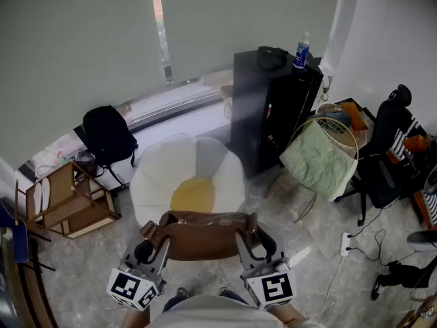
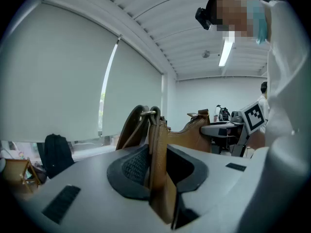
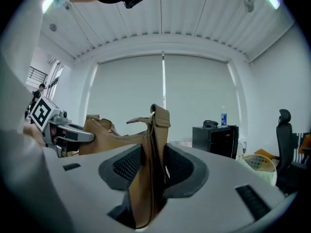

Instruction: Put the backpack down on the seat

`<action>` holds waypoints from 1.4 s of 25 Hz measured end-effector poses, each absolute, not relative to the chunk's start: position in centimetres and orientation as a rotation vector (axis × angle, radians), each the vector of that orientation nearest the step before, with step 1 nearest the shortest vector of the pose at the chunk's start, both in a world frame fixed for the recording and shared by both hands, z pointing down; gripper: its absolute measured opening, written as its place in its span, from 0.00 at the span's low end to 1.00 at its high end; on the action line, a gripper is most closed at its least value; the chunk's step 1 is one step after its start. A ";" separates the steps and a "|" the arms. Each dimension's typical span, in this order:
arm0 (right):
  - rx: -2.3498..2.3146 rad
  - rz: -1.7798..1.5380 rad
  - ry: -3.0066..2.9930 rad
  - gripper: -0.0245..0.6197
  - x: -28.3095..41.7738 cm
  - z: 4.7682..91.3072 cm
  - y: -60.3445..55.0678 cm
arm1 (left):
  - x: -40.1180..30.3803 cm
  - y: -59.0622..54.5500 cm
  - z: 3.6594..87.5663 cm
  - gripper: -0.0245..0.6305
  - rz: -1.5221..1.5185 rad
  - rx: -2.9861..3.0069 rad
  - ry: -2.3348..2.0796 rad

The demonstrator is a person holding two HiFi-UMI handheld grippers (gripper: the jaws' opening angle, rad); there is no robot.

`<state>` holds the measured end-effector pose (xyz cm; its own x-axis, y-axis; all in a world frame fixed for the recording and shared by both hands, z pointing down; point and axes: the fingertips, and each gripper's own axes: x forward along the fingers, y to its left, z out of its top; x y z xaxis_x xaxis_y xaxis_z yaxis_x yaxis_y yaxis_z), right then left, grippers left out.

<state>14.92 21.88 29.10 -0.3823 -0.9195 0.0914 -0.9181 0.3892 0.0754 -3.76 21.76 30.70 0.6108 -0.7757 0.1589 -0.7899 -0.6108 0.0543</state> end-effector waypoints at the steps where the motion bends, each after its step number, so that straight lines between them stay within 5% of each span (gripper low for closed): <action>1: 1.683 -0.044 -2.518 0.30 14.5 28.5 22.2 | -4.2 22.0 30.3 0.20 0.169 2.720 -1.323; 20: 1.706 -0.015 -2.506 0.31 6.1 27.3 25.2 | -12.5 24.2 29.5 0.20 0.108 2.737 -1.297; 35: 1.618 -0.014 -2.550 0.31 9.2 27.6 25.2 | -9.3 25.0 30.1 0.20 0.089 2.683 -1.376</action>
<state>9.21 25.24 27.56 -0.4208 -0.9019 0.0976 -0.9007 0.4282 0.0729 -9.35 24.95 30.05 0.5838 -0.8046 0.1092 -0.8119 -0.5777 0.0840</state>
